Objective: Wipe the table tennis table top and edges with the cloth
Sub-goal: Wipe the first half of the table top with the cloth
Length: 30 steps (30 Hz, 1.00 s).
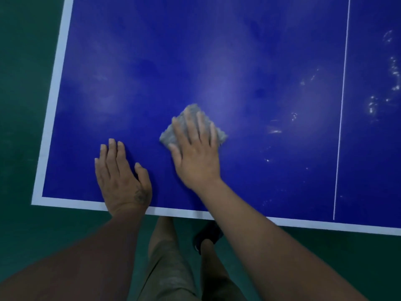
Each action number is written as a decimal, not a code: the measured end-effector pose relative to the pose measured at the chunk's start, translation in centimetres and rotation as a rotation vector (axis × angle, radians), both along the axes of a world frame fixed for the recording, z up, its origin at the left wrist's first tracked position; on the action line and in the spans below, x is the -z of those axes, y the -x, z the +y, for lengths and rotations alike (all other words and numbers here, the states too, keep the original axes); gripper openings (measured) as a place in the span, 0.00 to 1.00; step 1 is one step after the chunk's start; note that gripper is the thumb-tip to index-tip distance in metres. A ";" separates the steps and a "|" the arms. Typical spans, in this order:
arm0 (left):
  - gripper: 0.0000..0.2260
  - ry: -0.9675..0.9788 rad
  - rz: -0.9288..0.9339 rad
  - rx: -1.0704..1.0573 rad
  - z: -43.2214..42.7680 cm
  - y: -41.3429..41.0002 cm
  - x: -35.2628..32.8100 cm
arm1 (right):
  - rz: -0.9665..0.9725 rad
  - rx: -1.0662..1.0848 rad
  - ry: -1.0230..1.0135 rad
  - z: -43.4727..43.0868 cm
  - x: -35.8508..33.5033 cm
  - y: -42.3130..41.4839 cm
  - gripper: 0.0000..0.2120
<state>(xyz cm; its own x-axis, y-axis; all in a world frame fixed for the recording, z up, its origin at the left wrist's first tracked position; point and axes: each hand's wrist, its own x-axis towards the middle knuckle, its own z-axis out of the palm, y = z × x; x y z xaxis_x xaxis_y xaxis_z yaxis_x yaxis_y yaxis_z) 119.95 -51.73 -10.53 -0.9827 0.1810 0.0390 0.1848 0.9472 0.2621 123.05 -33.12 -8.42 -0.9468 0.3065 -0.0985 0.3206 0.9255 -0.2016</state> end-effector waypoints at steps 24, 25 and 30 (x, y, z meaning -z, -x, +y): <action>0.30 0.016 -0.013 -0.020 0.0 0.1 -0.1 | 0.046 -0.028 0.001 4.3 0.8 -10.0 0.29; 0.30 0.017 -0.010 -0.019 0.0 0.1 -0.1 | 0.046 -0.005 -0.015 6.4 0.8 -10.8 0.29; 0.29 0.005 -0.018 -0.013 0.1 0.0 -0.4 | -0.106 0.403 -0.068 18.6 0.1 -13.2 0.30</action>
<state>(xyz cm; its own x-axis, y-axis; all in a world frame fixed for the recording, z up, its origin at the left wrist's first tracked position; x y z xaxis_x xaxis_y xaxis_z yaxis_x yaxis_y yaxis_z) 119.91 -51.64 -10.14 -0.9855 0.1685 0.0199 0.1678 0.9507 0.2606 136.20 -14.56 -8.55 -0.7352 0.6596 -0.1561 0.6756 0.7316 -0.0910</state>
